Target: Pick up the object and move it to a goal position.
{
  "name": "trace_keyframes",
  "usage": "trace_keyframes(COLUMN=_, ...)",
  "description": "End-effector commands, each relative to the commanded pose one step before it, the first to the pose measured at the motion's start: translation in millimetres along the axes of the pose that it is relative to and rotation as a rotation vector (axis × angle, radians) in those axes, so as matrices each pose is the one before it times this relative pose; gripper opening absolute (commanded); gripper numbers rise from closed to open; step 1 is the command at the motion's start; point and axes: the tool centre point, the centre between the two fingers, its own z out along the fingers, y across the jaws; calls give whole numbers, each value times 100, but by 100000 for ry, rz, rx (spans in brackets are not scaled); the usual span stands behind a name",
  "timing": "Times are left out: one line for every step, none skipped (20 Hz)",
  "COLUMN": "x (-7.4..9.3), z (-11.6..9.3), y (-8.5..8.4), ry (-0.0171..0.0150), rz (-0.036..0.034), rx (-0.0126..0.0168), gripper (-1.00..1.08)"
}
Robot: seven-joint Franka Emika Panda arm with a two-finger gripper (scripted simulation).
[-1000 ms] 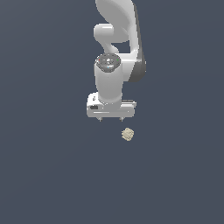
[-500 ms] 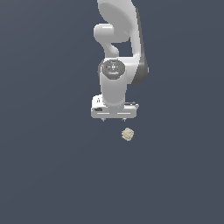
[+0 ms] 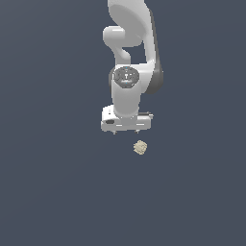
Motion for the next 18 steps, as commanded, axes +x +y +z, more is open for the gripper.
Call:
trace_keyframes(x=136, z=213, y=-268, ry=221, rz=-3519, rx=-240, gripper=100)
trace_keyframes(x=74, z=106, y=-131, ry=116, rz=-1788, rx=-121, gripper=100)
trace_keyframes(x=82, z=117, y=-144, ry=122, rz=-1953, rx=-131, gripper=100)
trace_keyframes(x=91, z=126, y=-155, ry=132, rz=-2111, rx=-139, gripper=100)
trace_keyframes(x=102, z=135, y=-166, ry=145, rz=-2279, rx=-149, gripper=100)
trace_keyframes(x=113, z=144, y=-177, ry=156, rz=-2447, rx=-157, gripper=100)
trace_keyframes(x=124, z=153, y=-188, ry=166, rz=-2614, rx=-166, gripper=100)
trace_keyframes(x=136, z=163, y=-200, ry=176, rz=-2788, rx=-173, gripper=100)
trace_keyframes(x=149, z=173, y=-210, ry=187, rz=-2960, rx=-181, gripper=100)
trace_keyframes(x=163, z=182, y=-221, ry=198, rz=-3134, rx=-188, gripper=100)
trace_keyframes(x=178, z=192, y=-231, ry=209, rz=-3308, rx=-195, gripper=100)
trace_keyframes(x=191, z=198, y=-236, ry=218, rz=-3425, rx=-198, gripper=100)
trace_keyframes(x=198, z=197, y=-234, ry=219, rz=-3430, rx=-194, gripper=100)
trace_keyframes(x=204, z=197, y=-231, ry=221, rz=-3430, rx=-191, gripper=100)
trace_keyframes(x=211, z=196, y=-227, ry=223, rz=-3430, rx=-188, gripper=100)
trace_keyframes(x=217, z=195, y=-224, ry=225, rz=-3430, rx=-185, gripper=100)
trace_keyframes(x=224, z=194, y=-220, ry=228, rz=-3430, rx=-182, gripper=100)
trace_keyframes(x=231, z=194, y=-216, ry=231, rz=-3429, rx=-180, gripper=100)
